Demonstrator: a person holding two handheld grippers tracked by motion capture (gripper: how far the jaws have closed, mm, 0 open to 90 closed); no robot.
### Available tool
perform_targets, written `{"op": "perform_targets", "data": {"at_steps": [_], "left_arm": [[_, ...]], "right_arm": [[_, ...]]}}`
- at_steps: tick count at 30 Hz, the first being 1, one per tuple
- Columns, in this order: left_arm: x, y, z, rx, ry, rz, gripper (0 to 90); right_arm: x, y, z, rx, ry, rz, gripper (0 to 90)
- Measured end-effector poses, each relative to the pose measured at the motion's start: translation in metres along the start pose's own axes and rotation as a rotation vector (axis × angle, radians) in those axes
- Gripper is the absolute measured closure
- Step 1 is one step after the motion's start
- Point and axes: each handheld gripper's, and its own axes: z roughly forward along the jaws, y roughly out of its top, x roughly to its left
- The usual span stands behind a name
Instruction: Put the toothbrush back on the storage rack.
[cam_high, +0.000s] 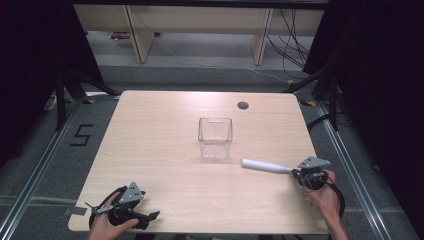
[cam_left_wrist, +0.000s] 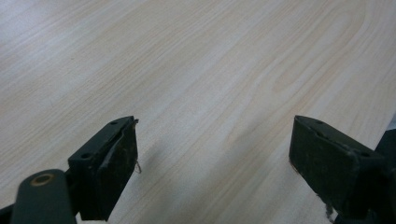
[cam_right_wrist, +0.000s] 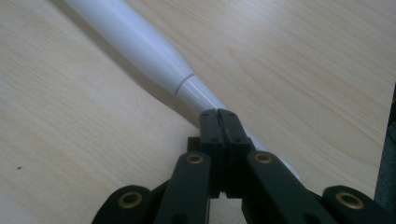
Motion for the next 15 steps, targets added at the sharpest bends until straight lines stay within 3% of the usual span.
{"op": "perform_targets", "data": {"at_steps": [1,2,5,9,10,11,13,14,15], "left_arm": [[0.000,0.000,0.001,-0.006,0.001,-0.002,15.1],[0.000,0.000,0.001,-0.006,0.000,-0.003,15.1],[0.000,0.000,0.001,-0.001,-0.001,-0.001,15.1],[0.000,0.000,0.001,0.001,-0.001,0.000,15.1],[0.000,0.000,0.001,0.002,-0.001,0.000,15.1],[0.000,0.000,0.001,0.002,-0.001,0.000,15.1],[0.000,0.000,0.001,0.005,-0.002,0.002,15.1],[0.000,0.000,0.001,0.004,-0.001,0.001,15.1],[0.000,0.000,0.001,0.004,-0.001,0.001,15.1]], "right_arm": [[0.000,0.001,0.000,0.007,-0.001,0.019,90.0],[-0.001,0.001,0.002,0.007,-0.007,-0.003,90.0],[-0.001,0.005,0.004,0.002,-0.009,0.015,90.0],[-0.003,0.010,0.011,-0.001,-0.023,-0.019,89.9],[-0.002,0.012,0.011,0.003,-0.021,0.012,90.0],[-0.002,0.012,0.011,0.003,-0.021,0.012,90.0],[-0.004,0.019,0.016,-0.004,-0.038,-0.032,89.9],[-0.003,0.021,0.017,0.005,-0.036,-0.019,89.9],[-0.004,0.022,0.021,0.002,-0.046,-0.045,89.9]]}}
